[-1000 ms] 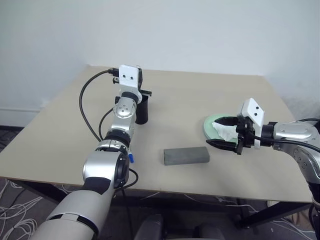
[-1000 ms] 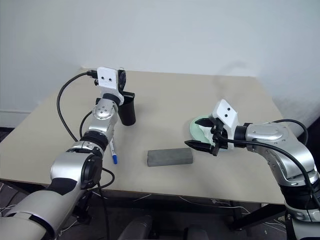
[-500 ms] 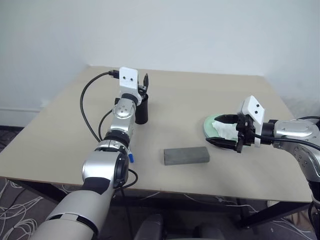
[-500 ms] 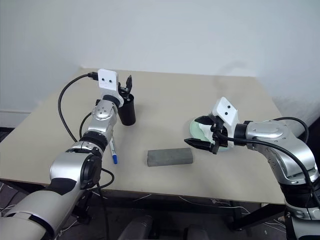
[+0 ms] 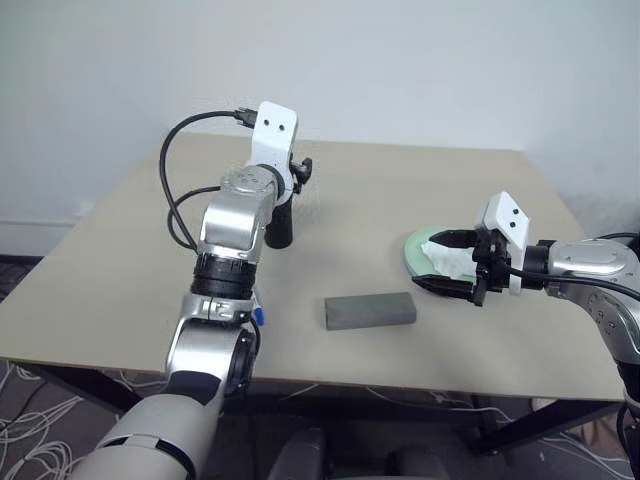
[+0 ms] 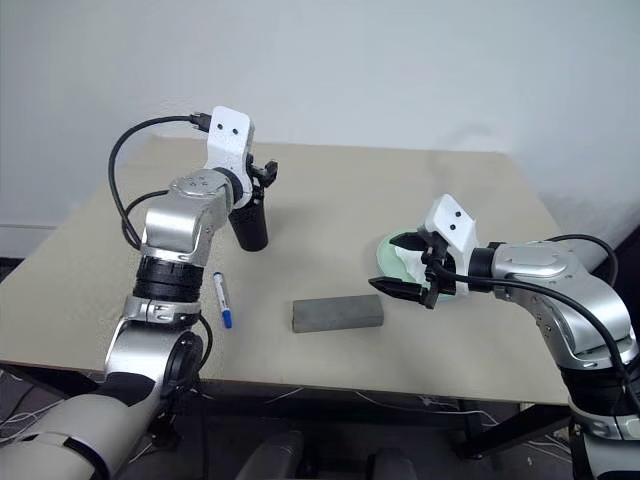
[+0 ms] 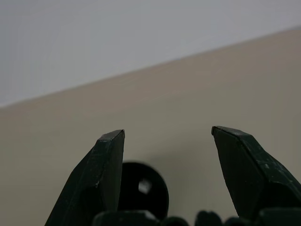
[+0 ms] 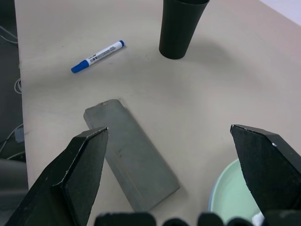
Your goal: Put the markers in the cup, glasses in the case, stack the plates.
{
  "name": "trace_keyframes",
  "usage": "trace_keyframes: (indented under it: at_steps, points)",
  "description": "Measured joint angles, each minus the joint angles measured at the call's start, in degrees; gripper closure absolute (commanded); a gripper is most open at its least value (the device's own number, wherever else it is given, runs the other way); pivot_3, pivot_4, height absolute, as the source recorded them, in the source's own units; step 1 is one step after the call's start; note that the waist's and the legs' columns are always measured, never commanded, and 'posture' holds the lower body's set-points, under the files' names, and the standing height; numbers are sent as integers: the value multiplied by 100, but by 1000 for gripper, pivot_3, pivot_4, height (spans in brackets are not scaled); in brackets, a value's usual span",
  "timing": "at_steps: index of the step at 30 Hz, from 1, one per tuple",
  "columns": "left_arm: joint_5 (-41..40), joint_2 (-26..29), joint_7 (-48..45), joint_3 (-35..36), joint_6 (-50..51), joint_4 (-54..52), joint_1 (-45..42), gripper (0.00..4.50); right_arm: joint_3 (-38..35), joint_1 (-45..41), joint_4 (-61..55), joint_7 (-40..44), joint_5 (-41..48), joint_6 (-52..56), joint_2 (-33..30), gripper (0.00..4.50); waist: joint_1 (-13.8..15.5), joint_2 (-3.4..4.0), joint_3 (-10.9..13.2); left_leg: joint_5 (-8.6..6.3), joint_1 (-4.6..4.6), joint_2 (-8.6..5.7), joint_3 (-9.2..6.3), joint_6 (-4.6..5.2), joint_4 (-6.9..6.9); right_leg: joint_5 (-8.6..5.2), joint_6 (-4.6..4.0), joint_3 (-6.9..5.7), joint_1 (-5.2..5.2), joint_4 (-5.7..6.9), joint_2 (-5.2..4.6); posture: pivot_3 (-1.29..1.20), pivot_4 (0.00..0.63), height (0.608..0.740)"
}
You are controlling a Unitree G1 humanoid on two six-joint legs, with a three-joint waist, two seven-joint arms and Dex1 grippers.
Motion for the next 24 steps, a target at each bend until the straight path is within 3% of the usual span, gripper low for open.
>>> trace_keyframes:
  at_steps: [9,16,24]
  points:
    - [260,95,652,282,3049,-908,431,1406,-1,92,-1,48,8,2,-39,0,-27,-2,1,2,5,-5,0,0,-3,-1,2,3,0,1,3,0,0,725]
    - [382,6,995,603,3188,-707,1065,1406,2,101,7,115,9,1,-39,0,-10,-2,1,2,7,-18,-9,1,-5,-1,2,11,0,-1,-21,0,0,725]
    - [368,-223,1087,834,3188,-195,1197,1406,2,102,7,120,9,1,-39,0,-10,-3,1,2,6,-25,-20,0,-20,0,1,21,-11,-4,-30,0,0,725]
